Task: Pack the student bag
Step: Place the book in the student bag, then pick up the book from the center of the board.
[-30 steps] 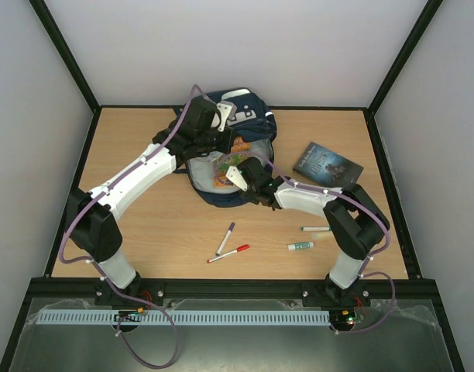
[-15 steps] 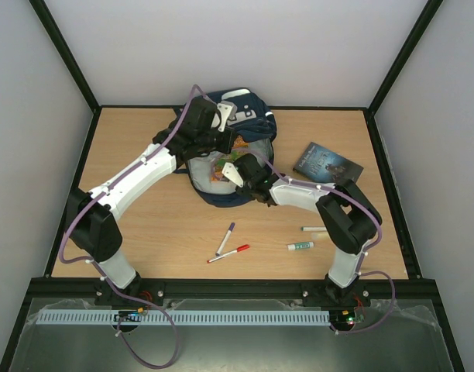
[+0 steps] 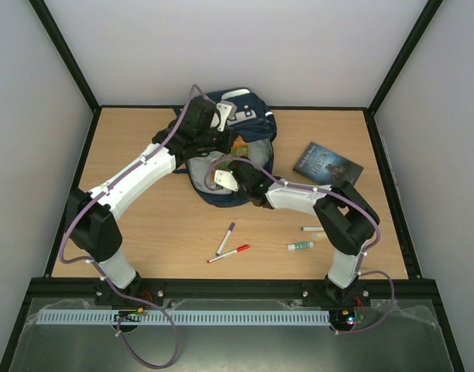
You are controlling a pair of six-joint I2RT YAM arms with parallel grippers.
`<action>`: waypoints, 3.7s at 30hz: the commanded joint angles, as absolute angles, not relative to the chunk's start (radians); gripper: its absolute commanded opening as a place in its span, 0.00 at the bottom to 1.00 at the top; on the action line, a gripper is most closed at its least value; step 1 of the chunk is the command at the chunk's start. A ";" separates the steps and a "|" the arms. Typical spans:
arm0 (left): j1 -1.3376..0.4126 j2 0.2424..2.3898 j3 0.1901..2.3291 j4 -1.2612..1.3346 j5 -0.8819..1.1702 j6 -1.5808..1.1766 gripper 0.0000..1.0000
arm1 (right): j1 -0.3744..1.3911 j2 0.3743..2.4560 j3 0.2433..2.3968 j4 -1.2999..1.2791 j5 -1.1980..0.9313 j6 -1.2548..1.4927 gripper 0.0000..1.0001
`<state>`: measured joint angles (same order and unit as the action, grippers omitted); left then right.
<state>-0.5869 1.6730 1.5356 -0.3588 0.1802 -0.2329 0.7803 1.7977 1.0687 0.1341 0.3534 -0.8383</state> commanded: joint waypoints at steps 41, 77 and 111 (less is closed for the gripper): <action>-0.561 1.613 1.537 -0.291 0.250 -0.265 0.02 | 0.724 2.019 1.086 0.641 0.525 -1.149 0.41; -0.698 1.831 1.241 -0.198 0.151 -0.361 0.04 | 0.231 1.035 0.734 -0.256 -0.132 -0.485 0.48; -1.066 1.985 1.426 -0.163 0.088 -0.409 0.80 | -0.359 2.140 1.577 -0.373 -0.184 -0.405 0.69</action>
<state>-1.0565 1.9507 1.3651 -0.1669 0.0620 -0.4084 -0.3538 2.1025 1.5394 -0.2947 -0.1677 -0.3927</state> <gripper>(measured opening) 0.792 0.680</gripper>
